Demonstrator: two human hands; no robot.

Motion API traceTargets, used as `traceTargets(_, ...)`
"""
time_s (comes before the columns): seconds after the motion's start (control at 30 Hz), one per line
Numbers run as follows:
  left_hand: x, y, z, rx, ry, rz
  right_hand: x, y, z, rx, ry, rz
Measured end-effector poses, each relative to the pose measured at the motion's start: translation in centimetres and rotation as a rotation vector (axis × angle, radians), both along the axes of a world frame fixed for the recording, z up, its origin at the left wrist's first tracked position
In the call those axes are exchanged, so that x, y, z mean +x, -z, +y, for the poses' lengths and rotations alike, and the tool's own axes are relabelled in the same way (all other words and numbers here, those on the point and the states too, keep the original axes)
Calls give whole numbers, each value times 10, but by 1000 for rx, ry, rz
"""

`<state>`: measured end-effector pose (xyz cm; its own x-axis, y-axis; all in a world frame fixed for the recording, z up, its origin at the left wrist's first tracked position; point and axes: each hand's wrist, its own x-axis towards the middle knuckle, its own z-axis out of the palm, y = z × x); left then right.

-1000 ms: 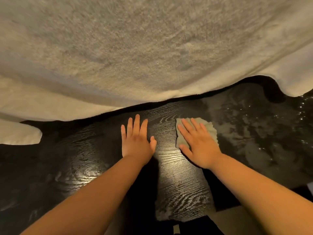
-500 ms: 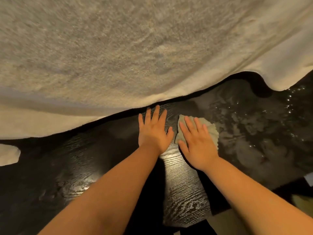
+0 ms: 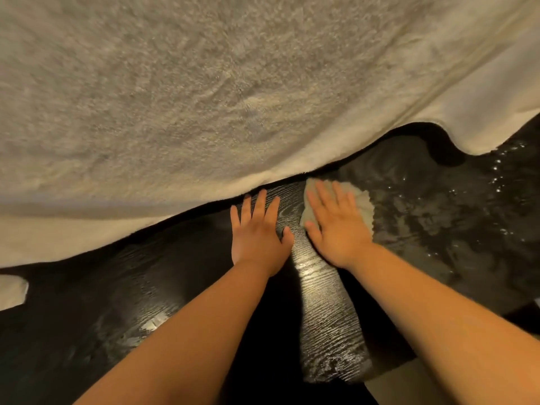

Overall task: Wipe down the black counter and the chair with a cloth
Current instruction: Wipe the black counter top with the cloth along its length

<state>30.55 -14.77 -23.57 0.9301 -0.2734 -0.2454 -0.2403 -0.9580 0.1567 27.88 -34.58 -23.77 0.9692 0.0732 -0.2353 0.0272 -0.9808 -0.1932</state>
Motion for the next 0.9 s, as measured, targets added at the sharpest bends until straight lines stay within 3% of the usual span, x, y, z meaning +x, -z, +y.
traceTargets(0.1, 1, 0, 1, -6, -1, -4, -39, 7, -2, 1, -189, -27)
traceTargets(0.2, 1, 3, 0, -2, 7, -14, -10, 5, -29, -1, -275, 12)
traceTargets(0.43, 0, 6, 1, -36, -4, -72, 73, 0, -54, -50, 206, 57)
traceTargets(0.63, 0, 3, 1, -36, -6, -55, -31, 5, 0, -11, -23, -7)
traceTargets(0.77, -1, 3, 1, -19, -2, -60, -14, 5, -28, 6, -158, 19)
traceTargets(0.9, -2, 4, 1, -33, -4, -104, 47, -4, -60, -16, 108, 26)
